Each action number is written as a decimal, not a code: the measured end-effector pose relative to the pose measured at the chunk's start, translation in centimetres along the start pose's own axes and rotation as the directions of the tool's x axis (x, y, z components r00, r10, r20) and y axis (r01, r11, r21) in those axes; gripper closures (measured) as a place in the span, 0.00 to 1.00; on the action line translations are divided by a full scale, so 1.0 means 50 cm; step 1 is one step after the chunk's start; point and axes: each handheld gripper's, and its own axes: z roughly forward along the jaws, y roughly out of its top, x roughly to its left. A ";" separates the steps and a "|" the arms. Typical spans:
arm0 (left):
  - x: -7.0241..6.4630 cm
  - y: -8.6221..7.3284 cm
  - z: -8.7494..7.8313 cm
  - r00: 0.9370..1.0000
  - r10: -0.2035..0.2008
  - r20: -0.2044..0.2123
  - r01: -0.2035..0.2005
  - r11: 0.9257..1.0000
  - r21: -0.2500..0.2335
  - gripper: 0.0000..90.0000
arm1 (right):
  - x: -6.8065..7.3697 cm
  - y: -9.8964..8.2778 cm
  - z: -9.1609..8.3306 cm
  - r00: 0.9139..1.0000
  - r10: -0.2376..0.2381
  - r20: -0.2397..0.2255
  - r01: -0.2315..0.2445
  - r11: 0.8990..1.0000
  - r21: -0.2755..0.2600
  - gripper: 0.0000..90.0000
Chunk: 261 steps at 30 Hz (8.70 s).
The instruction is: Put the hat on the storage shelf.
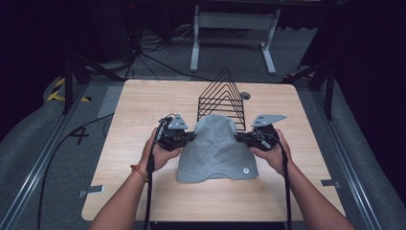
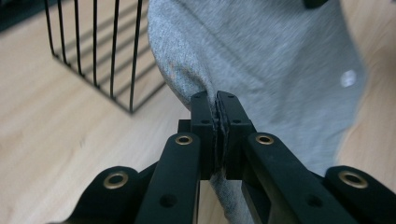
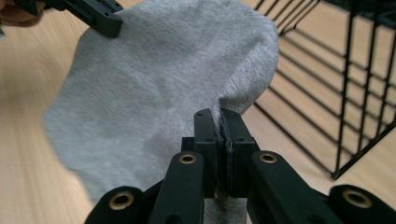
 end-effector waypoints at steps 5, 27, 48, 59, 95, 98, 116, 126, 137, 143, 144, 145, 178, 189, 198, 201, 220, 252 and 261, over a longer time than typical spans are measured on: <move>-0.012 0.087 -0.045 0.997 0.076 -0.024 -0.077 0.994 -0.072 0.96 | 0.004 0.045 -0.069 0.998 -0.046 0.036 0.050 0.994 -0.094 0.96; 0.034 0.316 -0.103 0.977 0.161 -0.142 -0.187 0.962 -0.196 0.96 | -0.068 0.249 -0.208 0.975 -0.062 0.213 0.119 0.956 -0.268 0.96; 0.146 0.404 -0.047 0.966 0.055 -0.252 -0.120 0.961 -0.248 0.96 | -0.173 0.334 -0.149 0.956 0.017 0.292 0.077 0.949 -0.306 0.96; 0.160 0.429 -0.034 0.948 0.042 -0.314 -0.127 0.959 -0.255 0.96 | -0.192 0.350 -0.130 0.950 0.054 0.308 0.056 0.940 -0.336 0.96; 0.157 0.357 -0.081 0.981 0.007 -0.195 -0.075 0.936 -0.344 0.96 | -0.184 0.292 -0.144 0.966 0.047 0.256 0.050 0.931 -0.361 0.96; 0.153 0.354 -0.078 0.978 0.029 -0.207 -0.095 0.943 -0.319 0.96 | -0.181 0.288 -0.140 0.965 0.043 0.259 0.053 0.935 -0.351 0.96; 0.131 0.333 -0.089 0.990 0.036 -0.139 -0.088 0.919 -0.385 0.96 | -0.174 0.257 -0.160 0.971 0.015 0.240 0.076 0.927 -0.367 0.96; 0.123 0.293 -0.086 0.993 0.034 -0.114 -0.077 0.913 -0.401 0.96 | -0.165 0.228 -0.160 0.977 -0.004 0.212 0.086 0.923 -0.375 0.96; 0.132 0.243 -0.041 0.993 0.023 -0.115 -0.061 0.938 -0.340 0.96 | -0.162 0.202 -0.128 0.978 -0.021 0.210 0.090 0.942 -0.324 0.96; 0.141 0.227 -0.014 0.994 0.016 -0.110 -0.050 0.950 -0.307 0.96 | -0.173 0.183 -0.105 0.979 -0.018 0.204 0.081 0.949 -0.304 0.96; 0.141 0.227 -0.014 0.994 0.016 -0.110 -0.050 0.950 -0.307 0.96 | -0.174 0.181 -0.101 0.979 -0.017 0.203 0.078 0.951 -0.300 0.96; 0.143 0.222 -0.006 0.994 0.018 -0.108 -0.049 0.954 -0.296 0.96 | -0.176 0.177 -0.097 0.980 -0.016 0.200 0.076 0.951 -0.299 0.96; 0.151 0.121 0.106 0.993 -0.038 -0.110 0.020 0.986 -0.163 0.96 | -0.190 0.084 0.012 0.984 0.039 0.174 -0.009 0.986 -0.166 0.96; 0.151 0.100 0.107 0.989 -0.065 -0.132 0.040 0.982 -0.187 0.86 | -0.192 0.067 0.017 0.980 0.070 0.185 -0.037 0.984 -0.177 0.88; 0.118 0.082 0.052 0.991 -0.003 -0.133 -0.020 0.985 -0.173 0.71 | -0.181 0.064 -0.029 0.978 0.080 0.191 -0.039 0.977 -0.210 0.75; 0.110 0.071 0.038 0.988 0.002 -0.155 -0.026 0.988 -0.151 0.63 | -0.170 0.057 -0.044 0.980 0.060 0.192 -0.020 0.979 -0.203 0.74; 0.046 -0.104 -0.045 0.983 0.065 -0.170 -0.055 0.996 0.064 0.45 | -0.097 -0.101 -0.122 0.975 -0.007 0.223 0.019 0.998 -0.052 0.61; 0.003 -0.286 -0.061 0.986 -0.117 -0.123 0.133 0.982 0.135 0.27 | -0.078 -0.343 -0.156 0.949 0.155 0.274 -0.179 0.982 0.062 0.27; 0.001 -0.286 -0.060 0.983 -0.123 -0.134 0.141 0.982 0.130 0.26 | -0.078 -0.343 -0.155 0.952 0.152 0.267 -0.175 0.983 0.062 0.26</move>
